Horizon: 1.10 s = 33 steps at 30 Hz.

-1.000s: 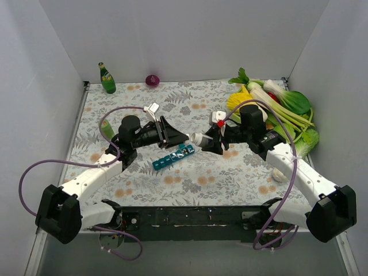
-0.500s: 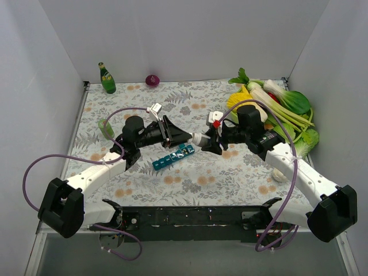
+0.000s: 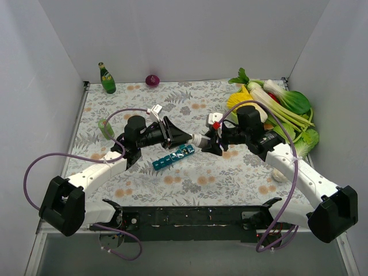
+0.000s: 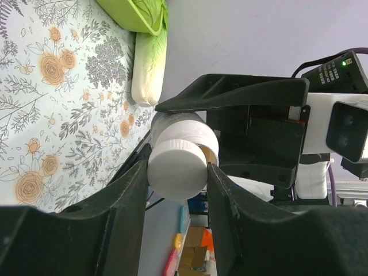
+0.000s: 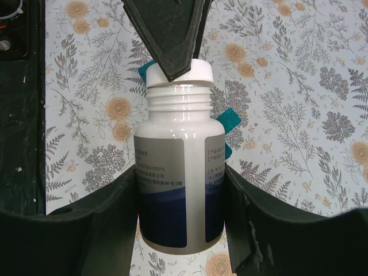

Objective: Sort the pills into containers

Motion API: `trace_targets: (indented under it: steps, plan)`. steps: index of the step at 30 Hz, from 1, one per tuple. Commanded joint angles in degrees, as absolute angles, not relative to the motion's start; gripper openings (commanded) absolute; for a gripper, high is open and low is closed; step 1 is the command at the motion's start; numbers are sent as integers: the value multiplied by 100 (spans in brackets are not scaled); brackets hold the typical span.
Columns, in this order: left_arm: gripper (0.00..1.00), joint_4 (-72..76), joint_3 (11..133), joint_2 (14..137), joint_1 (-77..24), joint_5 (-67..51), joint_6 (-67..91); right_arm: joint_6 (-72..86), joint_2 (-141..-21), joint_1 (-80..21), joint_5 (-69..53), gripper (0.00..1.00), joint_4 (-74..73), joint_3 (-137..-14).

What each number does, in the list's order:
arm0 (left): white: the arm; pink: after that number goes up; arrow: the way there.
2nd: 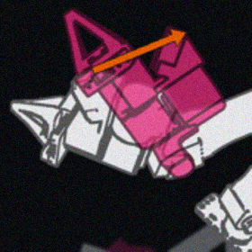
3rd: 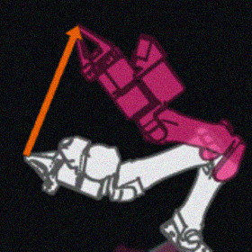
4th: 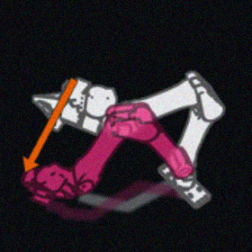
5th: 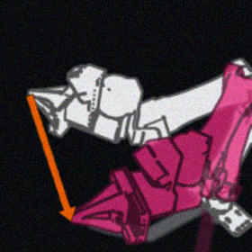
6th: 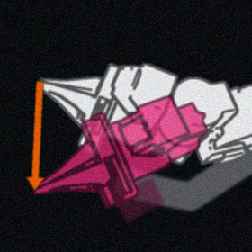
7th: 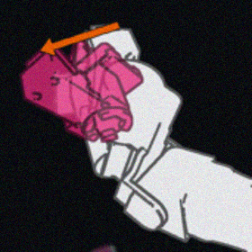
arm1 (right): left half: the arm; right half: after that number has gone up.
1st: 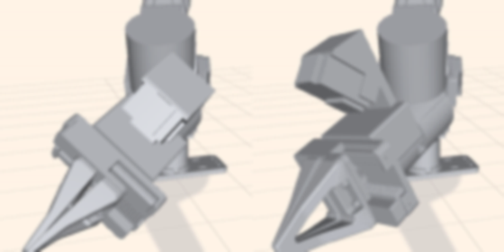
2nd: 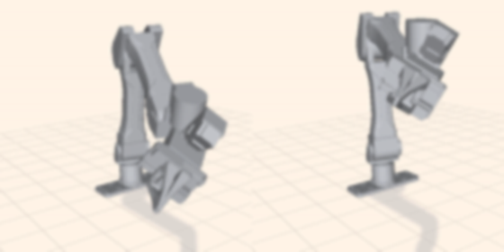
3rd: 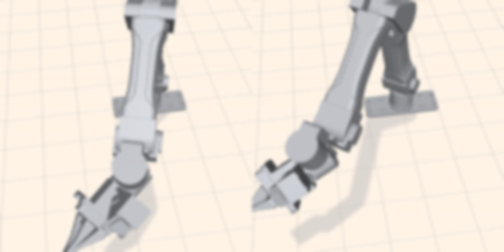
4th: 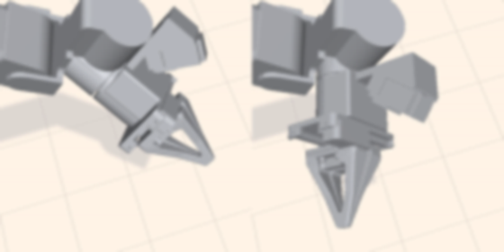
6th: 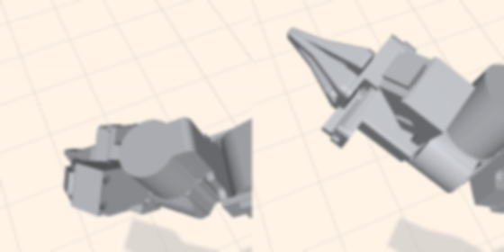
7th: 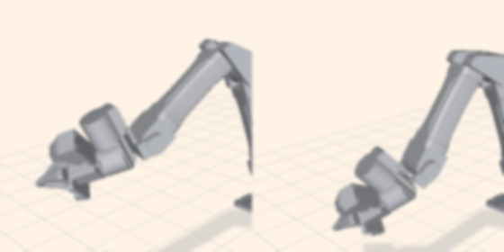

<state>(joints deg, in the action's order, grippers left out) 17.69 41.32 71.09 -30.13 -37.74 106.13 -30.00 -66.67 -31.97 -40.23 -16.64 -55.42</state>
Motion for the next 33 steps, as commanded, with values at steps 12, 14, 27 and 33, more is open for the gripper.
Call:
trace_targets:
  steps: [12,14,27,33]
  plan:
    - [16,1881,4430,7224,-3181,-4078,10661,-3137,-6724,-3419,-3956,1,-1661,-5924]
    - [16,1785,4473,7277,-3199,-4087,10609,-3234,-6741,-3498,-3850,1,-1722,-5950]
    - [15,325,5018,7356,-3270,-3858,9809,-3621,-6724,-3911,-2962,1,-2083,-6170]
    - [14,-350,5247,7365,-3313,-3560,9405,-3454,-6820,-3937,-3067,1,-2250,-6504]
